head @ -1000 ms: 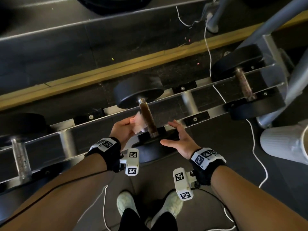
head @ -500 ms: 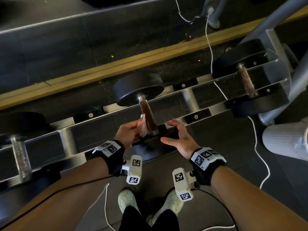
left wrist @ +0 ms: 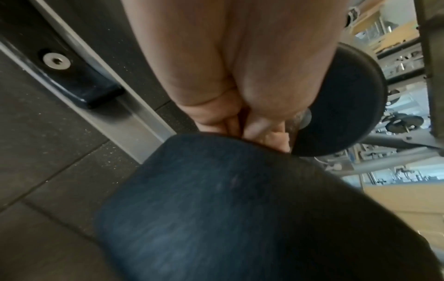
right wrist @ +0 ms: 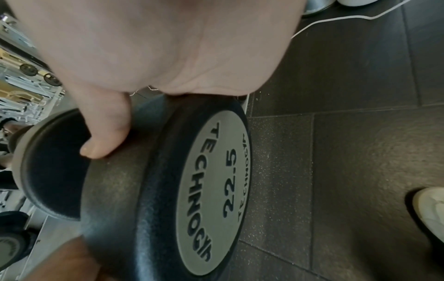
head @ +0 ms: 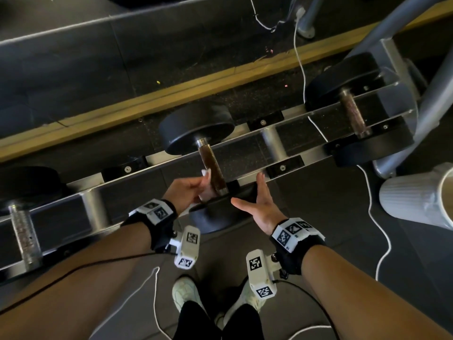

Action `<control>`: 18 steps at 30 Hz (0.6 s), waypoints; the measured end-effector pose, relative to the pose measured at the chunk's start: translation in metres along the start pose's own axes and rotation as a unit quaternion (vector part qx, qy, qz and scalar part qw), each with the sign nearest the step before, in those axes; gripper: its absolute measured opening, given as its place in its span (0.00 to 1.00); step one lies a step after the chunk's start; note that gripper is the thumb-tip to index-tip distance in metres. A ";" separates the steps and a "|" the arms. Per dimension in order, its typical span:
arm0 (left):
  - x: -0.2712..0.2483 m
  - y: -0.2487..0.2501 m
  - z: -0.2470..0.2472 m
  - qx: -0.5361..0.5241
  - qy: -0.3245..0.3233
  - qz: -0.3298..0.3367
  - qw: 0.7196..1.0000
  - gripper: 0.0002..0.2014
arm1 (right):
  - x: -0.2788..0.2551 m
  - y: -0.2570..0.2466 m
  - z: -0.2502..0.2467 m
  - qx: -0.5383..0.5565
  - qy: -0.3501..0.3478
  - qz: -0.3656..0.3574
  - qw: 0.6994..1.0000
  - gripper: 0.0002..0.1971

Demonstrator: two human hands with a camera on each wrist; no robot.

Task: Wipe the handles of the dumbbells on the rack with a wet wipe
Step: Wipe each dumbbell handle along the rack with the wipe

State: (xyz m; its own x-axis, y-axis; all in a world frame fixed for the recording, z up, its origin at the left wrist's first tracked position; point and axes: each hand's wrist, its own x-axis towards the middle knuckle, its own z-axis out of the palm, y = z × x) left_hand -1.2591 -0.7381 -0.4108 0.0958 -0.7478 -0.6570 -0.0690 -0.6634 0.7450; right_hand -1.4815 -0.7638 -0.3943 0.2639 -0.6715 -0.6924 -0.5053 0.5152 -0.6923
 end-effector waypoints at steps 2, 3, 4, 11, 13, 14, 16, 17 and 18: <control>-0.008 -0.002 -0.001 0.028 -0.032 -0.006 0.999 0.11 | -0.001 -0.001 -0.001 0.011 -0.003 -0.002 1.000 0.59; -0.008 -0.002 -0.003 0.007 -0.044 -0.022 0.999 0.11 | -0.002 -0.001 -0.001 0.012 -0.007 -0.002 1.000 0.59; -0.008 0.000 -0.006 -0.057 -0.050 -0.046 0.996 0.12 | -0.002 -0.001 -0.002 0.010 -0.010 -0.001 1.000 0.58; 0.013 0.008 -0.031 -0.343 0.110 -0.008 0.933 0.15 | -0.003 0.001 -0.004 0.005 -0.011 -0.009 1.000 0.56; 0.020 0.009 -0.027 -0.349 0.105 0.012 0.931 0.13 | -0.004 0.002 -0.004 0.011 -0.013 -0.014 1.000 0.56; 0.025 0.009 -0.022 -0.329 0.098 0.020 0.939 0.13 | -0.004 0.003 -0.004 0.011 -0.013 -0.016 1.000 0.56; 0.031 0.010 -0.010 -0.263 0.080 0.035 0.961 0.13 | -0.003 0.004 -0.003 0.012 -0.013 -0.020 1.000 0.56; 0.033 0.010 -0.005 -0.227 0.076 0.040 0.970 0.12 | -0.003 0.004 -0.003 0.015 -0.014 -0.020 1.000 0.57; 0.033 0.010 -0.003 -0.187 0.077 0.044 0.978 0.12 | -0.003 0.004 -0.003 0.019 -0.014 -0.019 1.000 0.57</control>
State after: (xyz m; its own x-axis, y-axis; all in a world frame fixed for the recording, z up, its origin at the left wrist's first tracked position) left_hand -1.2538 -0.7689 -0.4248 0.2569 -0.7691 -0.5852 0.2820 -0.5195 0.8066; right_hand -1.4868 -0.7613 -0.3941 0.3056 -0.6759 -0.6707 -0.4623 0.5104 -0.7251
